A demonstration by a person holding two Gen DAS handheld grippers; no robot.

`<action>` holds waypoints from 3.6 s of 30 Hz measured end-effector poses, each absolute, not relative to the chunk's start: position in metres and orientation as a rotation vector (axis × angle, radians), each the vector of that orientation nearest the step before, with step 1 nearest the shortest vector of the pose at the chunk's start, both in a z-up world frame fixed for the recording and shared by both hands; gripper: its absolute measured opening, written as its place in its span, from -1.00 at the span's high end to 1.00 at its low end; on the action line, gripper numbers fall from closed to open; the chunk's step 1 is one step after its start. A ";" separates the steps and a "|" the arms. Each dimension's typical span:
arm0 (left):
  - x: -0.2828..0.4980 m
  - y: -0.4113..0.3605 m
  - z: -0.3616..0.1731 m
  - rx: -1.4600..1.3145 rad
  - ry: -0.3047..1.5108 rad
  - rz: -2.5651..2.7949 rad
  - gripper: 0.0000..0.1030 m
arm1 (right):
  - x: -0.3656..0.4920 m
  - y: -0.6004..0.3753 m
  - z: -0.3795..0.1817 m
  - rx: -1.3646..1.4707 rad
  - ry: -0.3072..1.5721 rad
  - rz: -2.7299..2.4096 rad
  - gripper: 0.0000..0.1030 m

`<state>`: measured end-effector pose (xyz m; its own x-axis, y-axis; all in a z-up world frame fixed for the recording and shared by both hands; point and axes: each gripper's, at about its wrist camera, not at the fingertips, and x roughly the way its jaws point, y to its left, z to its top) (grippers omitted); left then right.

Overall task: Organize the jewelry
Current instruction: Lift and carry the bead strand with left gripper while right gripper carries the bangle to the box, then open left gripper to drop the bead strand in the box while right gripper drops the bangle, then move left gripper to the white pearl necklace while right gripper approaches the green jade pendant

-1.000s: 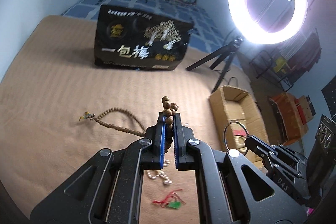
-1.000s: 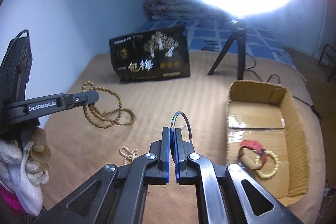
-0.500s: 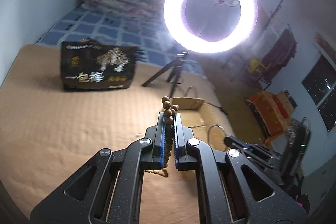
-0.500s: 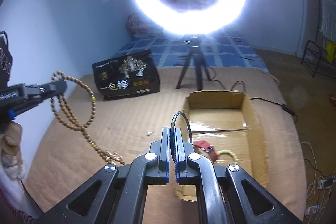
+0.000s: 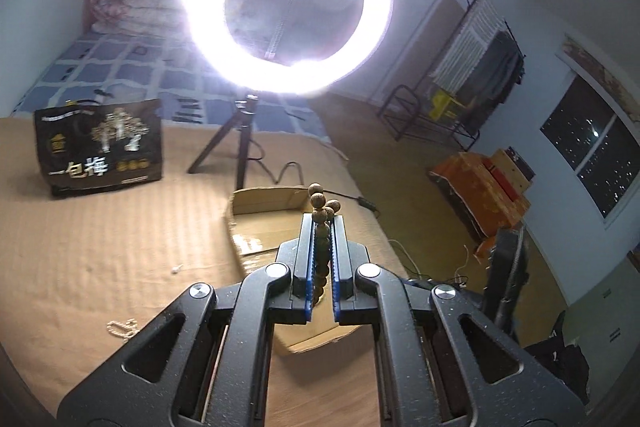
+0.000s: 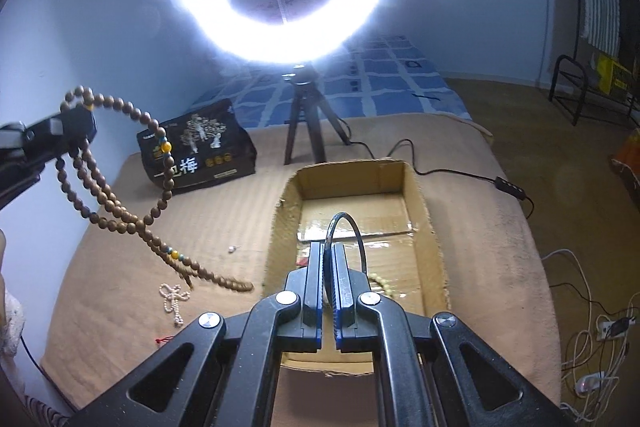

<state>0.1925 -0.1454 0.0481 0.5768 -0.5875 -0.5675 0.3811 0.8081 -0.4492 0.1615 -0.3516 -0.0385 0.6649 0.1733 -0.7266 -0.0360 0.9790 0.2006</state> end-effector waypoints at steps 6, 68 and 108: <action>0.196 -0.176 0.047 -0.299 0.778 -0.621 0.92 | 0.163 -0.373 -0.046 0.212 0.853 0.097 0.99; 0.215 -0.213 -0.102 -0.088 1.036 -0.485 0.22 | 0.186 -0.394 -0.099 0.214 0.979 0.025 0.39; 0.193 0.001 -0.118 -0.214 1.059 -0.250 -0.03 | 0.144 -0.249 -0.086 0.088 0.975 0.364 -0.64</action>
